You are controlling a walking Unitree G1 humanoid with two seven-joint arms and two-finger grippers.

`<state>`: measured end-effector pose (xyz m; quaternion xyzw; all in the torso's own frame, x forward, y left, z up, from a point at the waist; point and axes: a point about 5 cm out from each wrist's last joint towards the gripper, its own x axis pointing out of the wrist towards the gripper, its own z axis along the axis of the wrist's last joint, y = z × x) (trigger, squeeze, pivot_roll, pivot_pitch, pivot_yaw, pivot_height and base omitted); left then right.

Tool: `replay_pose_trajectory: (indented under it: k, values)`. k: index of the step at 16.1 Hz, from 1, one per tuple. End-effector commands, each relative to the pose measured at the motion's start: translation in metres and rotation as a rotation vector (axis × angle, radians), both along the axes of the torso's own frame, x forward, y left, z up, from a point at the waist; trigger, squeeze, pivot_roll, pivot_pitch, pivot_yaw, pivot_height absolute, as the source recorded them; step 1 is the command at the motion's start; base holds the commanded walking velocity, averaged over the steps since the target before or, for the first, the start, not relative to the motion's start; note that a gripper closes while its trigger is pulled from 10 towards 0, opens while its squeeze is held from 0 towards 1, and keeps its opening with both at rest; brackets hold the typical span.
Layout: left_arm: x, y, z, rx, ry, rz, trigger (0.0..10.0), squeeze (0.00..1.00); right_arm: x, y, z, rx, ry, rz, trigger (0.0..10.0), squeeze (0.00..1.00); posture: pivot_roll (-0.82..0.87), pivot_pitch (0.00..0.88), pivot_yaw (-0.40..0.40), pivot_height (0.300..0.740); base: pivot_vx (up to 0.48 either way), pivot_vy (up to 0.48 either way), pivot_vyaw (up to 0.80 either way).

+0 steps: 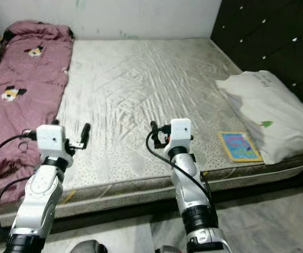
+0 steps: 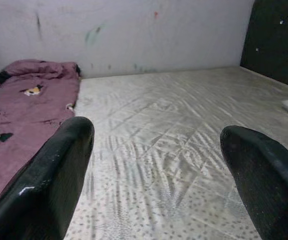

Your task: Clean up the room

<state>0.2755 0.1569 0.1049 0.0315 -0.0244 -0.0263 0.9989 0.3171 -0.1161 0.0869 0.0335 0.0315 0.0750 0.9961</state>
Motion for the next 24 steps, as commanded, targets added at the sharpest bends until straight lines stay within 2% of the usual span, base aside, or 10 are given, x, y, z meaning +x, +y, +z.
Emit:
replay_pose_trajectory:
  k: [1, 10, 15, 24]
  values:
    - [0.0027, -0.0027, 0.007, 0.0, -0.025, -0.015, 10.0, 0.0, 0.0024, -0.0027, 0.0061, -0.001, -0.018, -0.01, 10.0, 0.0, 0.06, 0.0, -0.035, 0.74, 0.349, 0.0, 0.0]
    - [0.0066, -0.004, 0.006, -0.017, -0.014, -0.02, 10.0, 0.0, 0.0047, -0.0014, 0.0063, -0.003, -0.016, -0.015, 10.0, 0.0, 0.06, 0.0, -0.036, 0.74, 0.342, 0.0, 0.0]
    - [0.0074, -0.0046, 0.0051, -0.025, -0.007, -0.009, 10.0, 0.0, 0.0045, -0.001, 0.005, -0.003, -0.008, -0.016, 10.0, 0.0, 0.07, 0.0, -0.033, 0.74, 0.0, 0.0, 0.0]
    - [0.0075, -0.0054, 0.0033, -0.048, 0.005, -0.003, 10.0, 0.0, 0.0038, 0.0001, 0.0027, -0.004, 0.002, -0.005, 10.0, 0.0, 0.07, 0.0, -0.037, 0.74, 0.0, 0.471, 0.0]
